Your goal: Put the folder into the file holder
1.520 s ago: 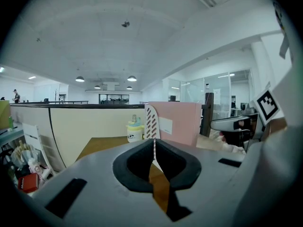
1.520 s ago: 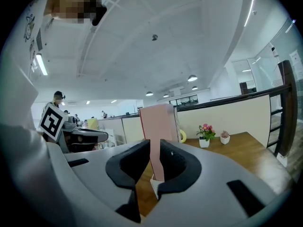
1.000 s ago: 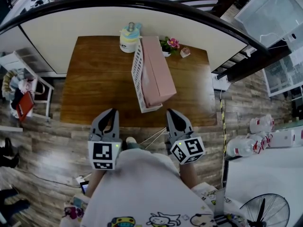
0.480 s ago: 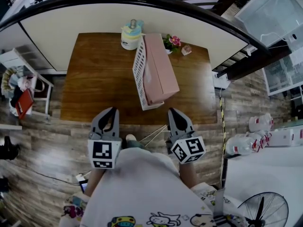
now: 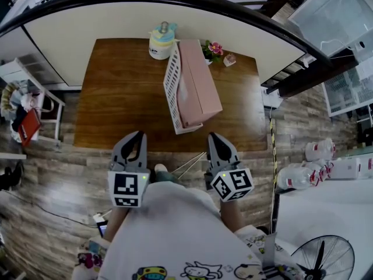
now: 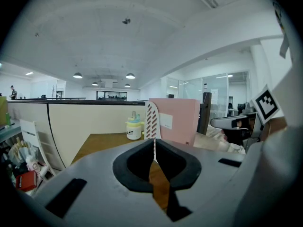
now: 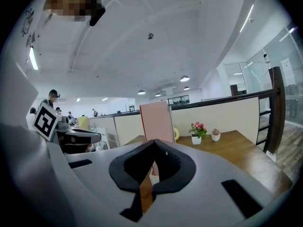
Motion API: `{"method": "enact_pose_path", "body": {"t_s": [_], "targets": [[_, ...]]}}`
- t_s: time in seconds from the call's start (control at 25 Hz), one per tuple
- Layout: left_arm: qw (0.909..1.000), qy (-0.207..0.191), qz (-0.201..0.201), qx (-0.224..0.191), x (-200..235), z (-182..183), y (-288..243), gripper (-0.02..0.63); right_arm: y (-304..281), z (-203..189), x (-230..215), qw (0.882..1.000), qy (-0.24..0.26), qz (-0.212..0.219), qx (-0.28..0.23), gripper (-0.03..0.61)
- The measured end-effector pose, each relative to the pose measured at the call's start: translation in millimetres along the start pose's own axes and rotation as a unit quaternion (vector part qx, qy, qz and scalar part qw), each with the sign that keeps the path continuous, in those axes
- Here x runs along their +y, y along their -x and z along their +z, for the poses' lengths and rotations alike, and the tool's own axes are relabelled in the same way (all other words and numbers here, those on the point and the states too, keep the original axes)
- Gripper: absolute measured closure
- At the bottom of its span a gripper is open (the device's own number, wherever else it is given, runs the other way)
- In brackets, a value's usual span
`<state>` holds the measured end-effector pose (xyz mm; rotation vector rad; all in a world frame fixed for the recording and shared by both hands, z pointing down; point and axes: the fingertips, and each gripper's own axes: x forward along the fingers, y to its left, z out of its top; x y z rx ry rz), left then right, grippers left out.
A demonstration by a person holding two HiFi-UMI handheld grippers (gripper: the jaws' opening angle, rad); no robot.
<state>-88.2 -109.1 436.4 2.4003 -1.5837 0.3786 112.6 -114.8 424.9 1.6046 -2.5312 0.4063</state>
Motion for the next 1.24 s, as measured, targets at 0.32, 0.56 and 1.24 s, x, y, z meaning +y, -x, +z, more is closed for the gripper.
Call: {"method": "enact_pose_path", "body": {"t_s": [0.32, 0.56, 1.24], "targets": [[1.0, 0.003, 0.004, 0.005, 4, -5, 3, 0.6, 1, 3, -7, 1.0, -0.001, -0.025, -0.015, 0.578], [0.9999, 0.005, 0.015, 0.007, 11, -6, 7, 0.6, -9, -1, 3, 1.0, 0.0, -0.002, -0.004, 0.578], [0.9997, 0.007, 0.021, 0.006, 19, -4, 2, 0.6, -19, 0, 1, 1.0, -0.008, 0.003, 0.0, 0.578]]}}
